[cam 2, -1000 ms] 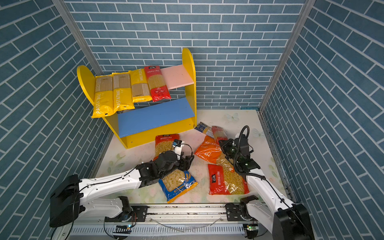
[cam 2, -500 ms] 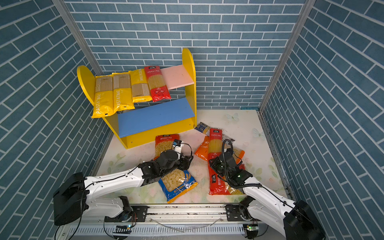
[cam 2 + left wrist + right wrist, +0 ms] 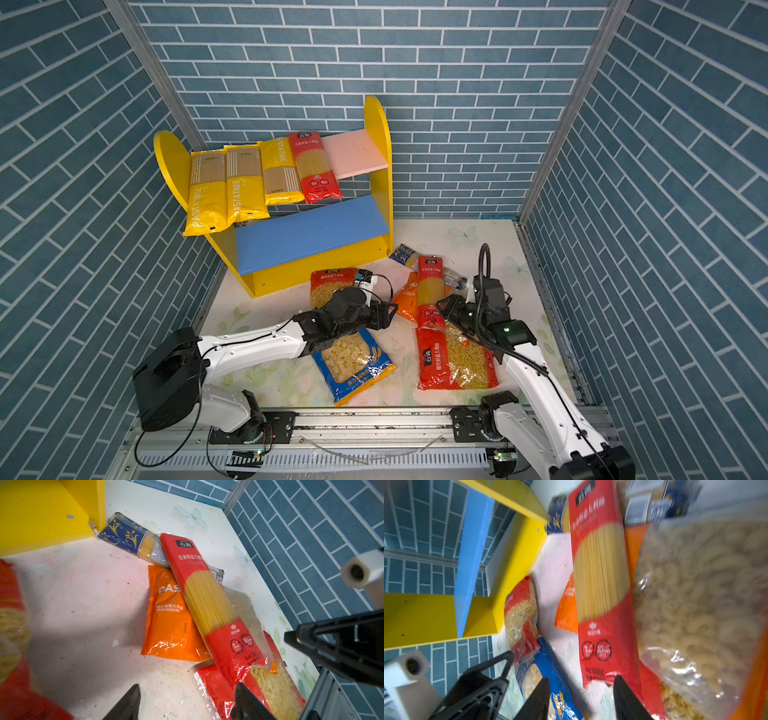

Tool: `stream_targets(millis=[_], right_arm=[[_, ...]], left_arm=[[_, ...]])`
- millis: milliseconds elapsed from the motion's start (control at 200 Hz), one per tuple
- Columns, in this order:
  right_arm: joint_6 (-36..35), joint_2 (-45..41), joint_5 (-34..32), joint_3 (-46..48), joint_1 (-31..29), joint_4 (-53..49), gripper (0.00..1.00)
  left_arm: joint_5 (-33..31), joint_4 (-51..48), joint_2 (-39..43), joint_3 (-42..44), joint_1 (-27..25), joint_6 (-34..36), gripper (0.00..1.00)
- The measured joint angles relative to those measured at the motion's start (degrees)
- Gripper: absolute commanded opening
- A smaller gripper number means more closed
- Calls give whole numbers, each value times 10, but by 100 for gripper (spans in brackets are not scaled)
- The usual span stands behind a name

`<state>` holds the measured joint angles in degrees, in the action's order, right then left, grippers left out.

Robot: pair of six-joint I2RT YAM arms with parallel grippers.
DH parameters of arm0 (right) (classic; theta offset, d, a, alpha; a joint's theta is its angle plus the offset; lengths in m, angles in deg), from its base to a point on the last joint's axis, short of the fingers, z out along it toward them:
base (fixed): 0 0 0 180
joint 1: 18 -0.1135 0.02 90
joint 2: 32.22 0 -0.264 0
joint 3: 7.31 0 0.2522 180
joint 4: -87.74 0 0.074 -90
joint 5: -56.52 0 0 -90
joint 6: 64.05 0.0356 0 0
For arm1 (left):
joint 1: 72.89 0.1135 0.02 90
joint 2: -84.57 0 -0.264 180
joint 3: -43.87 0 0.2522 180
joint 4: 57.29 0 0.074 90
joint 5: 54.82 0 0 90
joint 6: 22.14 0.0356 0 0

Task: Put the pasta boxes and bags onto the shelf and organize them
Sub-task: 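Raise the pack upright with the right gripper while the left gripper approaches, then grasp the upright pack with the left gripper beside the right gripper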

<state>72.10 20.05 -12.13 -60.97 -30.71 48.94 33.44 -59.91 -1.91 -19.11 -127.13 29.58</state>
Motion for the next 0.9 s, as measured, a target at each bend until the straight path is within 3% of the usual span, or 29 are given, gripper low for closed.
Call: stream_targets(millis=[150,255,460,670,900], right_arm=[[-55,78,40,-24,73,14,54],[-61,151,74,-24,92,49,53],[-59,244,134,-23,94,130,53],[-59,260,161,-5,89,179,53],[-59,294,165,5,73,196,54]], left_arm=[[29,22,-73,-50,-1,-10,72],[50,37,-125,-90,-1,-18,72],[92,76,-203,-136,5,-47,71],[126,109,-275,-159,17,-82,68],[147,142,-291,-161,17,-107,64]])
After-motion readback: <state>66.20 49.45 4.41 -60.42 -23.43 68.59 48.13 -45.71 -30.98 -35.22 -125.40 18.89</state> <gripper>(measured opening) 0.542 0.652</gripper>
